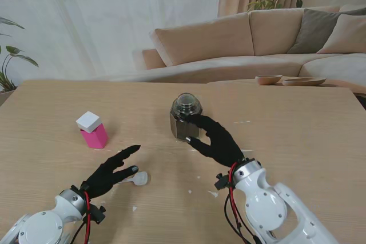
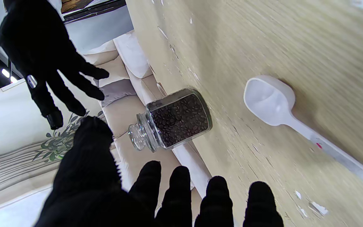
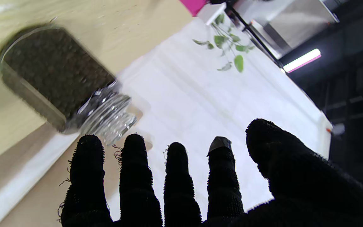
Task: Portion coffee beans from the glass jar into the coffee jar
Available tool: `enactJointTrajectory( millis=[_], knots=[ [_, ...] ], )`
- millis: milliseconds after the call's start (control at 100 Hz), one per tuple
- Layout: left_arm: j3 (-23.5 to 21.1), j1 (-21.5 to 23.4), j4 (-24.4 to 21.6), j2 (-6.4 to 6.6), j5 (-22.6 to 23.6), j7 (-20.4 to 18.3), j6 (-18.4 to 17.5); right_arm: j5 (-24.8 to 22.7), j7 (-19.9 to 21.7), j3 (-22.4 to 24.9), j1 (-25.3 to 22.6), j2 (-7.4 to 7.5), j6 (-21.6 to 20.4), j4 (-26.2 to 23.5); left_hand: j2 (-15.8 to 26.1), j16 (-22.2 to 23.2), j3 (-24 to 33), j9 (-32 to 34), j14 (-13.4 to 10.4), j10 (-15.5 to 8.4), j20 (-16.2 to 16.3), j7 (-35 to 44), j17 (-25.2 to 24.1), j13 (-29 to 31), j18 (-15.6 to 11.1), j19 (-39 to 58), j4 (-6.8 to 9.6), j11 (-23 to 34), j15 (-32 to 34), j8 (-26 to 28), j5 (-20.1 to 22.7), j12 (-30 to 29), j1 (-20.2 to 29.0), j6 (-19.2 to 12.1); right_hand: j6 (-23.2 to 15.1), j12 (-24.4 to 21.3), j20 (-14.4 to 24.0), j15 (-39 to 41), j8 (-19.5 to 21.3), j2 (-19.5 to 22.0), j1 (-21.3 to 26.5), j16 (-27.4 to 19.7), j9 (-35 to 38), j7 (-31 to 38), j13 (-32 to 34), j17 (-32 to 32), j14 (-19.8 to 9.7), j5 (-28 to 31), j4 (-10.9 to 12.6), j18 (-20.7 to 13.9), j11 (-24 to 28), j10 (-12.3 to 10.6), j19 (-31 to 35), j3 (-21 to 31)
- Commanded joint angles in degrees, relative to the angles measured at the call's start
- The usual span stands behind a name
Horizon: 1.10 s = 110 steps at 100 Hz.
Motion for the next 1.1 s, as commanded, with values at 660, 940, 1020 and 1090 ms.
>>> enactJointTrajectory(
  millis=[660,940,1020,1090],
  knots=[
    [6.93,-2.80,3.06,-3.15,-6.60,9.29,-2.05,20.11,-0.33,-4.56,-1.34,-3.44,-12.31,14.82,3.32,-7.85,-0.90,-3.31,-4.64,-3.55,-11.47,1.53,1.52,-1.13,-5.30,-4.71,0.76,-1.65,-2.23,-2.70,-2.08,-2.00,-3.18,-3.73,-3.53,-2.87,-6.37,-6.09,-8.49,1.86,-1.50,-4.52,-4.77,-2.73,-11.69,-9.71,-6.16,-7.54,-2.15,-5.08,-6.07,-4.31,-12.42,-5.43],
    [8.54,-5.67,4.55,-3.35,-7.05,9.41,-0.75,20.30,0.49,-4.63,-0.32,-3.31,-12.98,15.81,3.60,-8.29,-0.91,-3.38,-4.70,-3.76,-13.02,2.55,1.68,-1.17,-5.27,-4.99,0.73,-1.57,-2.32,-3.12,-2.68,-2.18,-3.28,-4.14,-3.66,-3.29,-6.25,-6.89,-9.31,3.19,-1.98,-4.69,-5.53,-3.42,-13.11,-10.88,-6.87,-7.82,-2.65,-5.43,-6.90,-5.14,-13.76,-8.89],
    [8.74,-5.91,4.53,-3.43,-7.38,9.40,-0.06,20.42,0.74,-4.62,-0.09,-3.29,-12.94,16.10,3.46,-8.40,-0.88,-3.31,-4.69,-3.66,-13.31,2.84,1.70,-1.14,-5.26,-4.99,0.76,-1.54,-2.34,-3.19,-2.56,-2.17,-3.16,-4.09,-3.70,-3.35,-6.15,-7.02,-9.40,3.30,-1.71,-4.70,-5.55,-3.51,-13.17,-10.90,-7.00,-7.73,-2.59,-5.45,-7.01,-5.21,-13.95,-9.38],
    [8.80,-5.91,4.41,-3.47,-7.53,9.46,0.31,21.12,1.20,-4.60,0.02,-3.26,-12.89,16.26,3.38,-8.45,-0.88,-3.26,-4.68,-3.59,-13.54,3.01,1.70,-1.12,-5.25,-4.97,0.77,-1.49,-2.33,-3.27,-2.52,-2.14,-3.10,-4.05,-3.71,-3.38,-6.01,-7.15,-9.46,3.31,-1.41,-4.70,-5.52,-3.57,-13.24,-11.01,-7.03,-7.62,-2.50,-5.49,-7.08,-5.29,-14.15,-9.80]
  ],
)
